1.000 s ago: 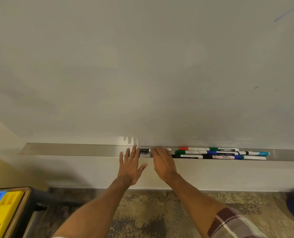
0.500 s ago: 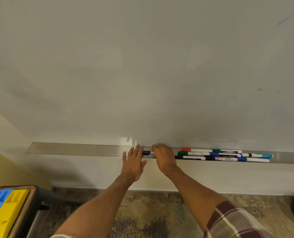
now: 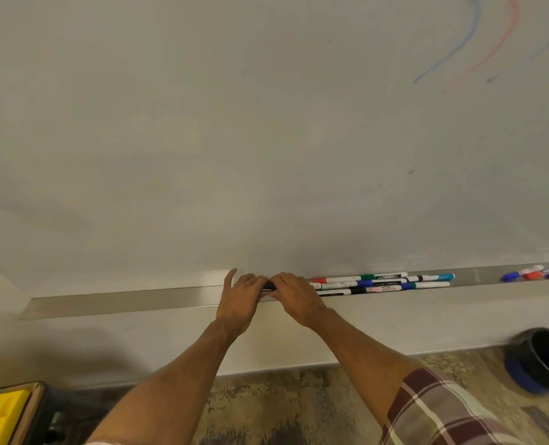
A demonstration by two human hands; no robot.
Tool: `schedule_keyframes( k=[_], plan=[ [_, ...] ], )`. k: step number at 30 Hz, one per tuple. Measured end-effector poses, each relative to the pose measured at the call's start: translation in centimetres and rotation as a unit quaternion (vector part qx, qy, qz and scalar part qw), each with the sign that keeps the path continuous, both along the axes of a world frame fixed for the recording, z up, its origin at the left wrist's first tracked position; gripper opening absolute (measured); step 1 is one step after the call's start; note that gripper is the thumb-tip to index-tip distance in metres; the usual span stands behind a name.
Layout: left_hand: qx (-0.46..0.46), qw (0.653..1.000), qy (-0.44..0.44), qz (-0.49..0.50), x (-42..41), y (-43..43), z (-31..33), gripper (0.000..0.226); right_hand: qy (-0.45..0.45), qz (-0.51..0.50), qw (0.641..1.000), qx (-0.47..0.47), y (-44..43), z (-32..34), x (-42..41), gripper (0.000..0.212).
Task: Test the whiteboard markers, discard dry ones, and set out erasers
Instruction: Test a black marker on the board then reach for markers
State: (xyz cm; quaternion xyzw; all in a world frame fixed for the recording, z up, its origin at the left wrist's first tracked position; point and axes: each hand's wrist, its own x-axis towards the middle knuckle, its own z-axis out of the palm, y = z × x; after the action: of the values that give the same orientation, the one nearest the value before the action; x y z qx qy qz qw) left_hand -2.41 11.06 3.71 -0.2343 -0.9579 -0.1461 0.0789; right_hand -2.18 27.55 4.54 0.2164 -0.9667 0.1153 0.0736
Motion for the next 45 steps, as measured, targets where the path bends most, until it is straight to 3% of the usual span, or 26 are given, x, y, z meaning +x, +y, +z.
schedule_keyframes(
  k=[12,17,20,22,25,31,39,45],
  plan=[
    [-0.070,0.991,0.102,-0.055,-0.6,2.8,2.9,0.024,-0.020,-0.013,0.999,0.044,4.4,4.3,1.3,0.029],
    [-0.084,0.989,0.116,-0.043,-0.4,4.5,4.1,0.028,0.031,-0.028,0.995,0.086,7.0,5.5,1.7,0.043],
    [-0.068,0.982,0.173,-0.036,0.0,5.4,4.7,0.015,0.027,-0.042,0.999,-0.018,8.1,6.4,2.2,0.052],
    [-0.051,0.979,0.198,-0.008,0.1,5.9,5.3,0.017,0.026,-0.060,0.994,-0.083,8.8,7.1,2.4,0.045],
    [-0.049,0.972,0.230,0.027,-0.2,6.7,6.3,0.026,0.050,-0.059,0.994,-0.073,10.0,8.7,2.2,0.024],
    [-0.067,0.952,0.299,0.026,-2.2,8.4,11.1,0.044,0.099,-0.039,0.985,-0.135,11.6,13.5,-0.1,0.017],
    [0.013,0.890,0.455,0.029,-6.3,11.0,24.3,0.045,0.306,0.015,0.914,-0.267,13.4,25.2,-2.7,0.031],
    [0.042,0.840,0.541,0.022,-8.9,11.8,35.1,0.047,0.346,-0.002,0.867,-0.358,14.5,34.6,-3.7,0.026]
  ],
)
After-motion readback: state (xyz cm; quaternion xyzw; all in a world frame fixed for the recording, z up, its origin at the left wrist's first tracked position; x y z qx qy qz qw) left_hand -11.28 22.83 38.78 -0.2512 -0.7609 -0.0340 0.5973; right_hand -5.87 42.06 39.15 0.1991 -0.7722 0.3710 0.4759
